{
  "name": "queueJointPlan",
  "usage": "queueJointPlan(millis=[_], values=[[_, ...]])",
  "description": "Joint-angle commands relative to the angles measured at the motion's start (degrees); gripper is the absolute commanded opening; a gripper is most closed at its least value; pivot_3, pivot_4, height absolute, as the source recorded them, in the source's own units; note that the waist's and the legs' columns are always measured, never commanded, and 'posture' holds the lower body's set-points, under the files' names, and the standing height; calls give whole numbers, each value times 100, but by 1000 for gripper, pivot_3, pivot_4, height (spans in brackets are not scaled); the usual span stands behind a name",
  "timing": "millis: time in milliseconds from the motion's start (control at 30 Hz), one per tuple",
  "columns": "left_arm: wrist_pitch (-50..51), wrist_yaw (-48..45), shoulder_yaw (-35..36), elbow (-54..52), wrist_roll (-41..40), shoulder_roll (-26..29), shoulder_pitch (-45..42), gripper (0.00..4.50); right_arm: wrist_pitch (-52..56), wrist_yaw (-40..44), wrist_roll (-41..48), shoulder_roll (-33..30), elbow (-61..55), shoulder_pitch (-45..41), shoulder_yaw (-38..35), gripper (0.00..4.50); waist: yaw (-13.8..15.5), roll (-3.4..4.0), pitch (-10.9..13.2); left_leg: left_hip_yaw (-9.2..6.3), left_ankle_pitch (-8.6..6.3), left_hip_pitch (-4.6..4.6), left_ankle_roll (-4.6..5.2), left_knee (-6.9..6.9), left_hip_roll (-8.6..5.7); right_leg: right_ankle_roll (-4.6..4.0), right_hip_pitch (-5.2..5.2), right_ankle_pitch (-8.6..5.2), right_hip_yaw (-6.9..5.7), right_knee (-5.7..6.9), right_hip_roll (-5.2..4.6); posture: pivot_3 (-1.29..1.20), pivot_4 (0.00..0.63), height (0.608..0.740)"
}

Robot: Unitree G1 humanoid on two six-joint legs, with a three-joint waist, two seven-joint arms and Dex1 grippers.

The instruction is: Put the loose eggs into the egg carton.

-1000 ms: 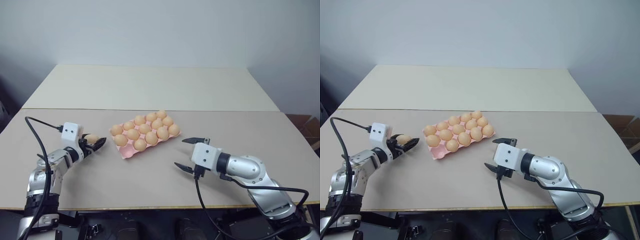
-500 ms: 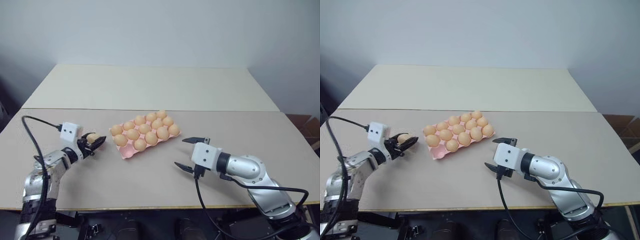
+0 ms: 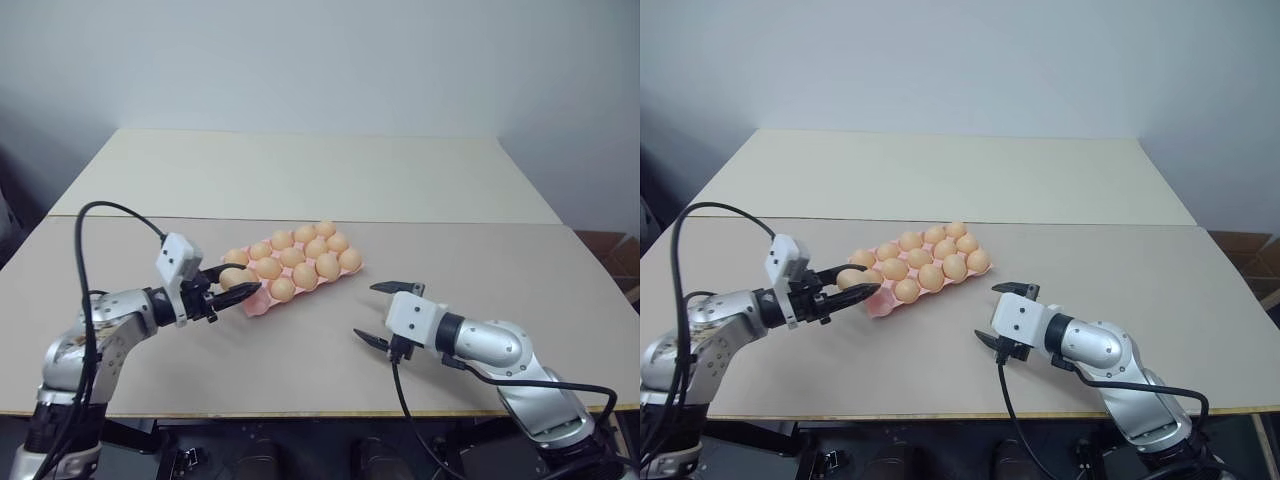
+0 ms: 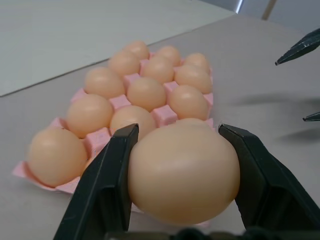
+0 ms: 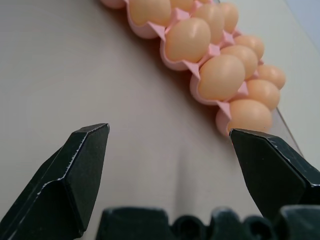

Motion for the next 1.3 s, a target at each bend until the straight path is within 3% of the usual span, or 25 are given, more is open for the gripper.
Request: queueJointPlan(millis=[33, 167, 200, 367, 733, 967, 1133, 1300], values=[[-105, -68, -147, 186, 120, -45, -268, 2346, -96, -90, -38, -33, -165, -18, -203, 4500, -17, 0, 0, 0, 0, 0, 0, 0, 1, 3, 0, 2, 1, 0, 1, 0, 150, 740], [184, -191, -251, 276, 95, 81, -358, 2346, 0, -181, -53, 50, -253, 14, -167, 4500, -52, 0, 0, -3, 0, 0, 0, -2, 3, 18, -3, 10, -1, 2, 6, 0, 150, 740], [200, -249, -265, 271, 90, 117, -340, 3062, 9, -196, -65, 65, -278, 38, -142, 4500, -56, 0, 0, -5, 0, 0, 0, -2, 4, 19, -3, 10, -2, 2, 6, 0, 150, 740], [261, -313, -229, 177, 60, 196, -276, 4462, 28, -211, -97, 101, -325, 76, -96, 4500, -52, 0, 0, -5, 0, -2, 0, -1, 2, 18, -3, 9, 0, 0, 3, 0, 150, 740], [-38, -308, 210, -86, 105, 427, 166, 4462, -58, -150, -109, 99, -183, -27, -79, 4500, -83, 0, 0, -5, 0, -3, 0, -2, 3, 18, -7, 9, 0, 0, 3, 0, 150, 740], [260, -620, 1646, -1052, -511, 1001, 1499, 4462, -39, 127, 149, -172, -337, 9, -441, 4500, -128, 0, 2, -5, -1, -6, -1, -3, 7, -2, -10, -5, -3, -1, 0, 0, 150, 740], [582, -1113, 2784, -1412, -926, 1399, 2469, 4462, 573, 836, 1561, -649, -714, -296, -1798, 4500, -117, 5, 5, -1, -1, 2, -2, -2, 7, -2, -9, -6, 0, 0, -5, 0, 150, 740], [800, -1372, 3666, -1804, -1116, 1609, 3195, 4462, 578, 2371, 2879, -1717, -486, 179, -3307, 4500, -26, 6, 6, -3, -2, -3, -3, -10, 7, -5, -9, -13, -8, -13, -8, 0, 150, 740]])
